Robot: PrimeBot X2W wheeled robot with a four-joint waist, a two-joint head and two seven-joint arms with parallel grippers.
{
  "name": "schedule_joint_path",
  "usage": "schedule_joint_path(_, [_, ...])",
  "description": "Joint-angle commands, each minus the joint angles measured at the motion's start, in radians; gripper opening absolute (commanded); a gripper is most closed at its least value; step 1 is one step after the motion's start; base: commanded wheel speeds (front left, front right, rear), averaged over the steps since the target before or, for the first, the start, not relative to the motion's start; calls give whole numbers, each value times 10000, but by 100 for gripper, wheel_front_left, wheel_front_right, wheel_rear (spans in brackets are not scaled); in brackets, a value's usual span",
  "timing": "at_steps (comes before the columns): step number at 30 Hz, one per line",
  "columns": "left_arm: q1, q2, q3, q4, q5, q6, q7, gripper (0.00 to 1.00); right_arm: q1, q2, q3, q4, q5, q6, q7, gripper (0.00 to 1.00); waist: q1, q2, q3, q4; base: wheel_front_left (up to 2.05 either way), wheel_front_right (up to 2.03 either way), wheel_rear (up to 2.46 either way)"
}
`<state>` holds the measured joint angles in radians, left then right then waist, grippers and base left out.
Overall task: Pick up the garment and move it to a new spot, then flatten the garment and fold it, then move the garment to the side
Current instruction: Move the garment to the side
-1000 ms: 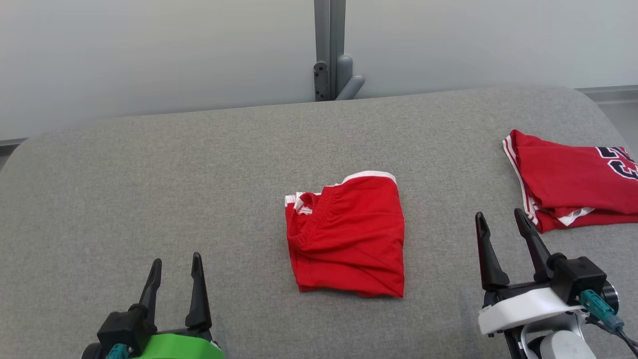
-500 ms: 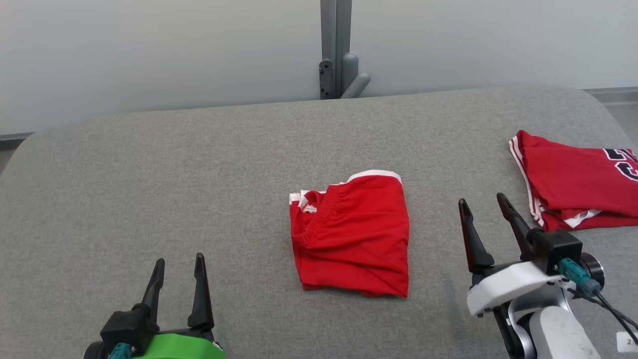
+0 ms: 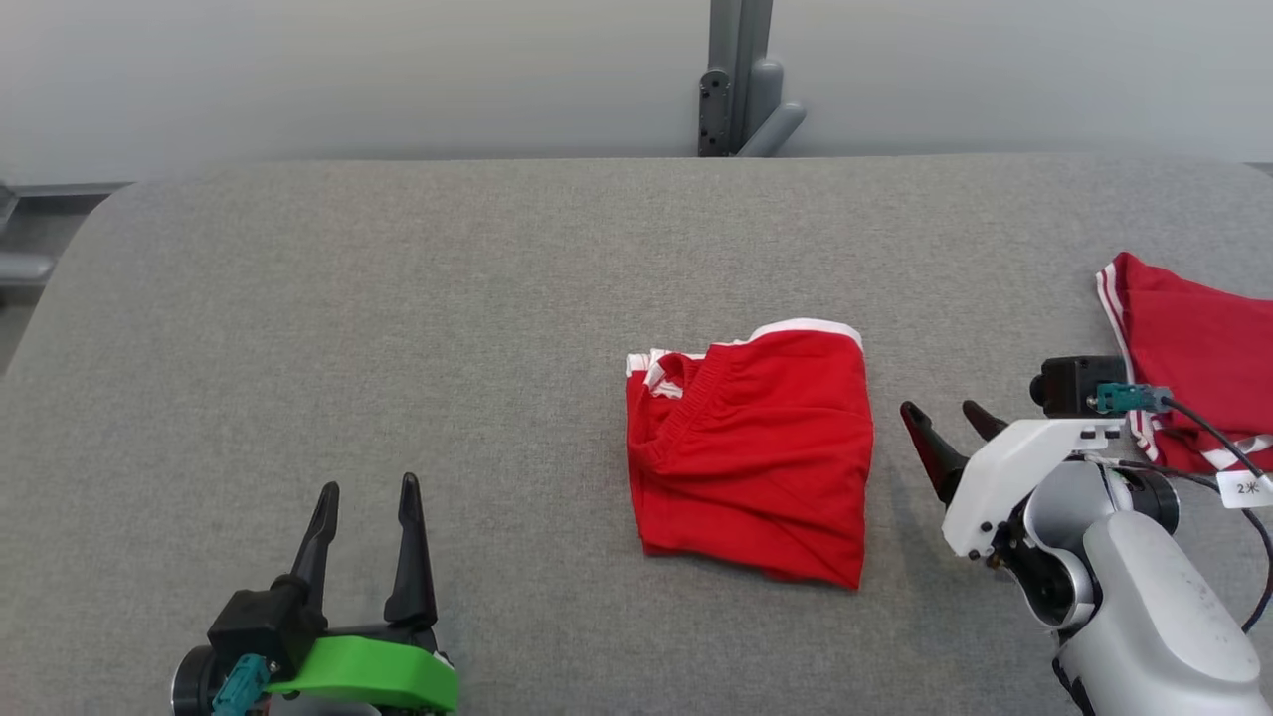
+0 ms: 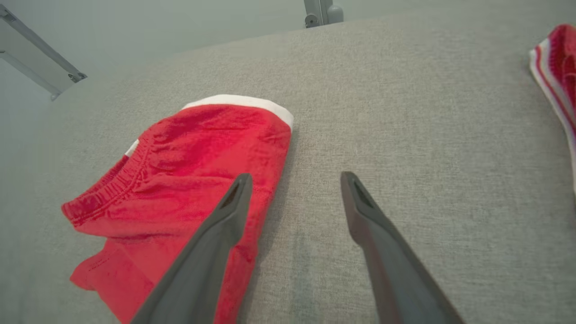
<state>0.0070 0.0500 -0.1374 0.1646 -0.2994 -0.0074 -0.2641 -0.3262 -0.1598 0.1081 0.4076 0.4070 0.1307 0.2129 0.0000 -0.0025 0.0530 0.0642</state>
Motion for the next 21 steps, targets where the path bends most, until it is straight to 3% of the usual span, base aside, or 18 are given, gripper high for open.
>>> schedule_joint_path(1, [-210,14,-10,14,-22,21,1,100,-310,-162,233,292,689,-3,419,100,0,25,331,386,0,0,0])
schedule_joint_path(9, [-501,14,-84,79,-10,-31,1,100,-975,-500,583,1374,2868,-3,1590,100,0,25,768,901,0,0,0])
schedule_joint_path(16, [-605,14,-51,22,38,-21,1,100,-1313,-533,934,1911,4013,-3,2014,100,0,25,956,1086,0,0,0])
schedule_joint_path(17, [-618,14,-39,10,43,-26,1,100,-1346,-544,1035,1905,4159,-3,2064,92,0,25,976,1090,0,0,0])
schedule_joint_path(18, [-626,14,-23,2,49,-22,1,100,-1349,-549,1112,1890,4297,-3,2101,49,0,25,992,1088,0,0,0])
schedule_joint_path(19, [-637,14,-10,-7,50,-14,1,100,-1351,-577,1193,1872,4393,-3,2100,31,0,25,1008,1079,0,0,0])
schedule_joint_path(20, [-641,14,-8,-12,55,-6,1,100,-1377,-625,1292,1845,4465,-3,2099,27,0,25,1021,1064,0,0,0])
schedule_joint_path(21, [-646,14,-6,-15,63,5,1,100,-1408,-664,1390,1805,4554,-3,2080,13,0,25,1035,1042,0,0,0])
